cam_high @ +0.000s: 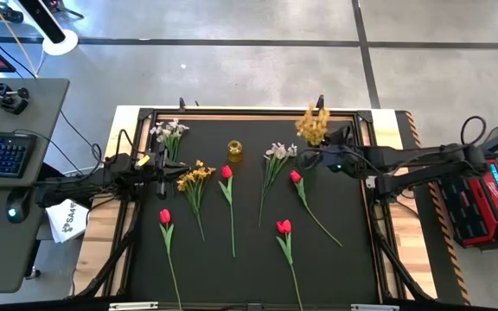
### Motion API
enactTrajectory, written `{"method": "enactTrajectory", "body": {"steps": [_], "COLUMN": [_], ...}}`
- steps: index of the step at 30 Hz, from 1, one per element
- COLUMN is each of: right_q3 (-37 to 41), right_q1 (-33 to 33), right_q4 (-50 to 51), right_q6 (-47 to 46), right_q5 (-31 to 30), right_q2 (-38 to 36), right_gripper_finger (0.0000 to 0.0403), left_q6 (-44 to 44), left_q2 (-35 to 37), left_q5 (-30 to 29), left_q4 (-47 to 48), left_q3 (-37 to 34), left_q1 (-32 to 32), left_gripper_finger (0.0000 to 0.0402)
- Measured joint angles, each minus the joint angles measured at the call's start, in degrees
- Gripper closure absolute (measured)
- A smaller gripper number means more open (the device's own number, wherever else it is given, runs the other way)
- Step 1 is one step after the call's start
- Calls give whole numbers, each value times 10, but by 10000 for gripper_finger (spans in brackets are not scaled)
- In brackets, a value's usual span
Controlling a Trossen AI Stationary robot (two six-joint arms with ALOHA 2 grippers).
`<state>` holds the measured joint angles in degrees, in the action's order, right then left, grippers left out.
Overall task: Sort flowers into vase by color
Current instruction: Put the yellow flowers into the green vase
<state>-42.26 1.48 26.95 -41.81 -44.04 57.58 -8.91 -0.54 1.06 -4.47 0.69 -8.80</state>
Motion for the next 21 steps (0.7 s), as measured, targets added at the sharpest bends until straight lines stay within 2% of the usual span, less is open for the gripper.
{"method": "enactTrajectory", "body": {"steps": [9, 12, 16, 21], "right_q3": [0, 0, 0, 0], "right_q1": [-42, -47, -47, -40], "right_q4": [93, 94, 57, -6], "right_q6": [-82, -89, -54, 40], "right_q5": [67, 77, 83, 84], "right_q2": [-74, -89, -96, -96], "right_gripper_finger": [243, 243, 243, 242], "left_q6": [0, 0, 0, 0], "left_q2": [0, 0, 0, 0], "left_q5": [0, 0, 0, 0], "left_q4": [-1, -2, -17, -28], "left_q3": [0, 0, 0, 0], "left_q1": [0, 0, 0, 0], "left_gripper_finger": [394, 394, 394, 394]}}
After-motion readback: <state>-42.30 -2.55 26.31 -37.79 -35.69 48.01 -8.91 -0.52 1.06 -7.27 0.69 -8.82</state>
